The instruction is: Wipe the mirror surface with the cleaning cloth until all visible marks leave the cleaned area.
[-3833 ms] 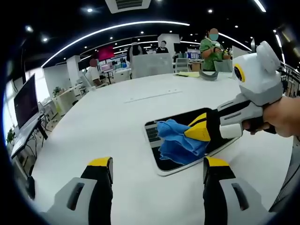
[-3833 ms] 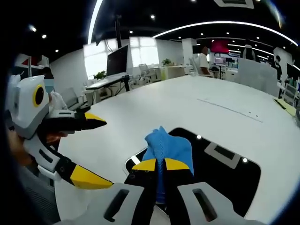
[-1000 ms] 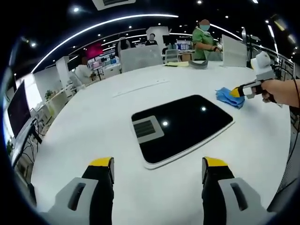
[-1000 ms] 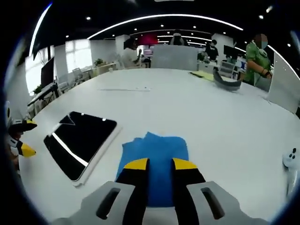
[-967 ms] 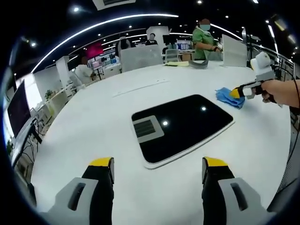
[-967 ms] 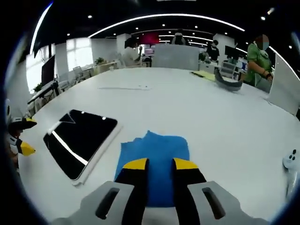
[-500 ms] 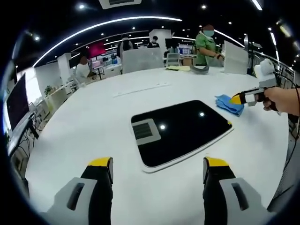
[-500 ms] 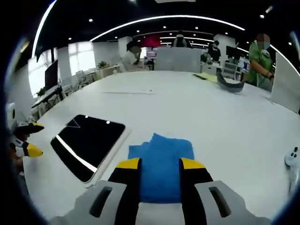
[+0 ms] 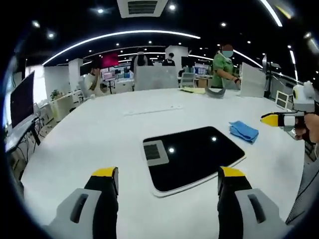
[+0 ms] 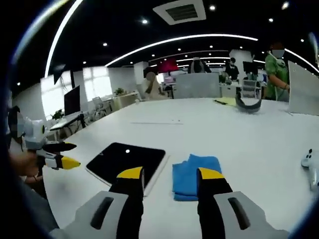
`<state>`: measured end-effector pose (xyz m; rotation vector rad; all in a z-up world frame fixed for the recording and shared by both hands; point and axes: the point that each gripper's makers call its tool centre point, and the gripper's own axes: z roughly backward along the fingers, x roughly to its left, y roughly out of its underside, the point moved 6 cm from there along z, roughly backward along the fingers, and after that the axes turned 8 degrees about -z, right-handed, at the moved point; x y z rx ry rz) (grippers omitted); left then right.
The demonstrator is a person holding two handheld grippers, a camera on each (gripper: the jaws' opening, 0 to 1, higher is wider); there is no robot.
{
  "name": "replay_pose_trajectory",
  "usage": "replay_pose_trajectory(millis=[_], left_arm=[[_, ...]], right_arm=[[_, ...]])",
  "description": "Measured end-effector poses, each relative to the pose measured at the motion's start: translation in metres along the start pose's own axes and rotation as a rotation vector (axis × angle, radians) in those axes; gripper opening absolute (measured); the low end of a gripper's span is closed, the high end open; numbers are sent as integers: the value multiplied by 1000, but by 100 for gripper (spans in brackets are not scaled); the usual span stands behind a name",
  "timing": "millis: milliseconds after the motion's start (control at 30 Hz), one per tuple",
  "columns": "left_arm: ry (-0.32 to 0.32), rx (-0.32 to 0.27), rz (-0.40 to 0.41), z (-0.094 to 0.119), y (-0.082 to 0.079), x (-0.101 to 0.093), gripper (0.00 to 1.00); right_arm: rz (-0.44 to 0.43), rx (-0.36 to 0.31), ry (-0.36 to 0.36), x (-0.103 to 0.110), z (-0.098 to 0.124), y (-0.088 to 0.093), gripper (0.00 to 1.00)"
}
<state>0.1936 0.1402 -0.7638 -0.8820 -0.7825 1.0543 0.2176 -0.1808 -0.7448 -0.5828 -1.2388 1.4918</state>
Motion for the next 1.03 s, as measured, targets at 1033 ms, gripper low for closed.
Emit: replay_pose_trajectory(millis=[1033], left_arm=[[-75, 0, -35, 3, 0, -4, 81]], right_arm=[[-14, -100, 1, -11, 11, 1, 39]])
